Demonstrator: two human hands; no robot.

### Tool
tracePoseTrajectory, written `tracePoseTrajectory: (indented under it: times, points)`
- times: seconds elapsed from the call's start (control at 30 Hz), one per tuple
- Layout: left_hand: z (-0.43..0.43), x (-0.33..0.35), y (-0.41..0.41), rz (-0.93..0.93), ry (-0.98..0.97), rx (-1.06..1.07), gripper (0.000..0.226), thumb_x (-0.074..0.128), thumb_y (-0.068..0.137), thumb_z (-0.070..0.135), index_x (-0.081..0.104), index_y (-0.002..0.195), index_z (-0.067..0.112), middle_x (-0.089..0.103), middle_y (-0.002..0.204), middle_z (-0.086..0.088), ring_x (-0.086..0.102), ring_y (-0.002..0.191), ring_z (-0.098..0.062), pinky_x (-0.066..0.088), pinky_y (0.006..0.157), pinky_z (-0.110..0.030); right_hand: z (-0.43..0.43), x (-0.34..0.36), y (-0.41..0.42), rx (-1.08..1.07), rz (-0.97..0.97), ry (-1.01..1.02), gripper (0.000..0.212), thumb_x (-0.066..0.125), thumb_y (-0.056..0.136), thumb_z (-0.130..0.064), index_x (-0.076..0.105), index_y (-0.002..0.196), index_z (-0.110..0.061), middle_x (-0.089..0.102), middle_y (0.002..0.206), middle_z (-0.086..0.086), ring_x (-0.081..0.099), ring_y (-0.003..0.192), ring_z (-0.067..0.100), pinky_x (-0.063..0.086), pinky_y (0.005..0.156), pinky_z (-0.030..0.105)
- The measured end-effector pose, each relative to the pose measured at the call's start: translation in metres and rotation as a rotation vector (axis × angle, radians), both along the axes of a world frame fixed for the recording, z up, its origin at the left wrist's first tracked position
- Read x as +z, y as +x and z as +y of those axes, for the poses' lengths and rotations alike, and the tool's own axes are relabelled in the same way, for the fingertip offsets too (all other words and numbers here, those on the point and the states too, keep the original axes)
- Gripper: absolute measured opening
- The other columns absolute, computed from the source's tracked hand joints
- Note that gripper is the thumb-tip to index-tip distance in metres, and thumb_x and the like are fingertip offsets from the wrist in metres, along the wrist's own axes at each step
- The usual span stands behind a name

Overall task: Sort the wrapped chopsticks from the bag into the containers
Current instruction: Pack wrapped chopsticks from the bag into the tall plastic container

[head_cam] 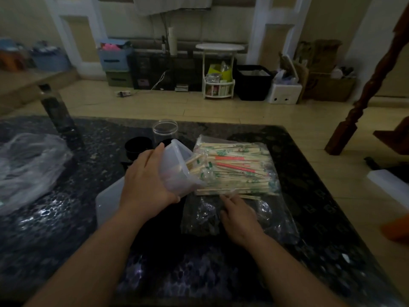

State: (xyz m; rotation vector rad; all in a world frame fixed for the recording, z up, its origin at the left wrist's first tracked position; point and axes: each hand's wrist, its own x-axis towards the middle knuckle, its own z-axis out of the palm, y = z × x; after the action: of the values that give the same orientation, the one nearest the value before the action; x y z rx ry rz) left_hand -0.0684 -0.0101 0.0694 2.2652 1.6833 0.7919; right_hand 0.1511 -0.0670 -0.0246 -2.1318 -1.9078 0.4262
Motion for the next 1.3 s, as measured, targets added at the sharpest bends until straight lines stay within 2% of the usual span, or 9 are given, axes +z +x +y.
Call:
tracePoseTrajectory:
  times: [0.13, 0.27, 0.4, 0.5, 0.67, 0.9, 1.07, 1.17, 1.3]
  points:
    - [0.005, 0.0, -0.002, -0.01, -0.001, 0.02, 0.135, 0.094, 0.043, 0.036, 0.019, 0.154, 0.026, 0.031, 0.149, 0.0, 0.034, 0.134, -0.023, 0.031, 0.109, -0.04, 0.009, -0.002, -0.009, -0.036, -0.013, 0.043, 0.061, 0.048, 0.093, -0.018, 0.03, 0.151, -0.022, 0.036, 0.15, 0.01, 0.043, 0.13, 0.033, 0.039, 0.105, 0.039]
    - [0.006, 0.001, -0.004, -0.04, -0.007, 0.024, 0.134, 0.094, 0.044, 0.032, 0.018, 0.154, 0.026, 0.031, 0.149, 0.001, 0.032, 0.135, -0.021, 0.031, 0.107, -0.036, 0.026, 0.0, -0.006, -0.051, -0.109, -0.01, 0.07, 0.053, 0.088, -0.014, 0.026, 0.152, -0.018, 0.038, 0.15, 0.012, 0.031, 0.14, 0.029, 0.026, 0.114, 0.04]
    - [0.009, 0.002, -0.006, -0.056, -0.02, 0.024, 0.134, 0.094, 0.044, 0.031, 0.018, 0.154, 0.027, 0.031, 0.149, 0.001, 0.032, 0.135, -0.022, 0.032, 0.107, -0.038, 0.043, 0.013, -0.003, -0.049, -0.151, -0.104, 0.061, 0.063, 0.083, -0.015, 0.043, 0.141, -0.021, 0.048, 0.137, 0.014, 0.037, 0.131, 0.033, 0.03, 0.112, 0.044]
    - [0.01, 0.001, -0.006, -0.057, -0.031, 0.03, 0.134, 0.094, 0.044, 0.032, 0.017, 0.154, 0.029, 0.03, 0.15, 0.002, 0.032, 0.135, -0.021, 0.032, 0.107, -0.038, 0.05, 0.016, -0.001, -0.029, -0.145, -0.111, 0.048, 0.062, 0.084, -0.014, 0.058, 0.13, -0.027, 0.05, 0.131, 0.009, 0.039, 0.126, 0.03, 0.032, 0.109, 0.041]
    - [0.009, 0.001, -0.005, -0.052, -0.031, 0.029, 0.135, 0.094, 0.043, 0.032, 0.018, 0.154, 0.029, 0.03, 0.15, 0.002, 0.032, 0.136, -0.021, 0.031, 0.109, -0.038, 0.053, 0.012, 0.002, -0.005, -0.096, -0.112, 0.049, 0.057, 0.092, -0.005, 0.058, 0.134, -0.029, 0.045, 0.135, 0.009, 0.038, 0.129, 0.028, 0.036, 0.108, 0.041]
    - [0.009, 0.001, -0.005, -0.047, -0.031, 0.035, 0.135, 0.094, 0.043, 0.032, 0.017, 0.154, 0.028, 0.03, 0.149, 0.001, 0.032, 0.136, -0.021, 0.031, 0.11, -0.038, 0.049, 0.002, 0.003, 0.035, -0.156, 0.011, 0.039, 0.056, 0.091, -0.011, 0.064, 0.121, -0.034, 0.057, 0.121, 0.003, 0.039, 0.118, 0.026, 0.034, 0.105, 0.042]
    - [0.007, 0.002, -0.003, -0.049, -0.036, 0.032, 0.134, 0.094, 0.044, 0.032, 0.018, 0.154, 0.028, 0.03, 0.148, 0.002, 0.033, 0.134, -0.021, 0.03, 0.11, -0.038, 0.046, 0.001, 0.004, 0.076, -0.173, -0.028, 0.045, 0.057, 0.092, -0.016, 0.053, 0.133, -0.035, 0.05, 0.128, 0.003, 0.035, 0.126, 0.029, 0.034, 0.106, 0.046]
    - [0.006, 0.002, -0.003, -0.041, -0.027, 0.031, 0.134, 0.094, 0.043, 0.031, 0.019, 0.154, 0.027, 0.031, 0.148, 0.001, 0.034, 0.135, -0.022, 0.03, 0.11, -0.038, 0.04, 0.004, 0.004, 0.083, -0.26, 0.044, 0.043, 0.055, 0.093, -0.021, 0.054, 0.134, -0.031, 0.05, 0.129, 0.003, 0.037, 0.127, 0.027, 0.033, 0.107, 0.042]
    - [0.006, 0.002, -0.002, -0.032, -0.024, 0.025, 0.134, 0.095, 0.044, 0.033, 0.019, 0.154, 0.027, 0.031, 0.148, 0.001, 0.034, 0.134, -0.021, 0.031, 0.108, -0.037, 0.028, 0.015, 0.003, 0.06, -0.35, 0.196, 0.034, 0.051, 0.093, -0.028, 0.056, 0.125, -0.019, 0.06, 0.118, 0.005, 0.051, 0.113, 0.027, 0.036, 0.098, 0.037]
